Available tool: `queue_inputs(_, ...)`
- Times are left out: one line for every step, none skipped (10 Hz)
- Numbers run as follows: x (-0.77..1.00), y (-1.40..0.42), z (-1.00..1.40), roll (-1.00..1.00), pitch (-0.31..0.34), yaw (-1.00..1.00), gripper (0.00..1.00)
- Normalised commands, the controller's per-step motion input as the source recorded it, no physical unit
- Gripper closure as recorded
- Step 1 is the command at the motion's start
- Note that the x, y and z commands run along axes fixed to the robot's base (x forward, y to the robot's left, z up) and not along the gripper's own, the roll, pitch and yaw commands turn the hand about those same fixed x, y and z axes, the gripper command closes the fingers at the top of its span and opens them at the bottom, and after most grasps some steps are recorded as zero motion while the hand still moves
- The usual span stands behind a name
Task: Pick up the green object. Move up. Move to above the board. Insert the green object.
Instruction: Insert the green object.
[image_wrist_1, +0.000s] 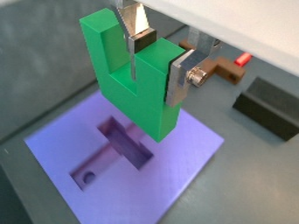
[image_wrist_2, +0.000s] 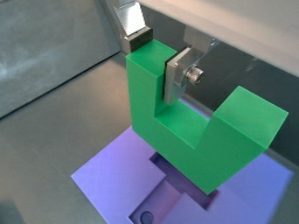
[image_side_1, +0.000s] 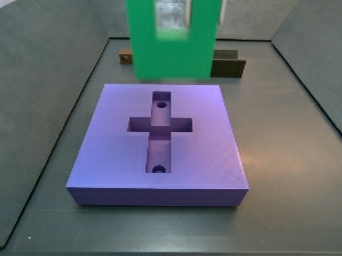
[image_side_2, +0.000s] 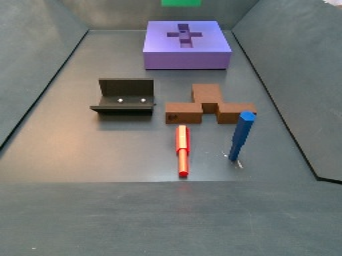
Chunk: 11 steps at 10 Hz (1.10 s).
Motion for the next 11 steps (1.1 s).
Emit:
queue_inputs(0.33,-0.18,-0.79,0.23,-0.027,0.0,1.0)
queue_inputs(0.24,-0.25,-0.67,0.33,0.05,-0.31,1.0)
queue_inputs(-0.04,-0.04,-0.7,0.05,0.0,-0.22,1.0)
queue_inputs(-0.15,-0.03,-0.53,-0.04,-0.09,-0.04,1.0)
queue_inputs(-0.22,-0.01,-0.46,-0.02,-0.033,0.0,1.0)
queue_inputs(-0.26,-0.01,-0.3,-0.06,-0.003,0.0,1.0)
queue_inputs(-0.13,-0.1,-0.06,-0.06,-0.003,0.0,1.0)
queue_inputs(-0.2,-0.17,0.0,-0.08,-0.081,0.08,1.0)
queue_inputs(-0.13,-0.25,0.0,-0.04,-0.113,0.19,1.0)
queue_inputs(-0.24,-0.22,0.0,0.0,-0.124,0.18,1.0)
queue_inputs(-0.29,-0.02,-0.03,0.0,-0.139,0.15,1.0)
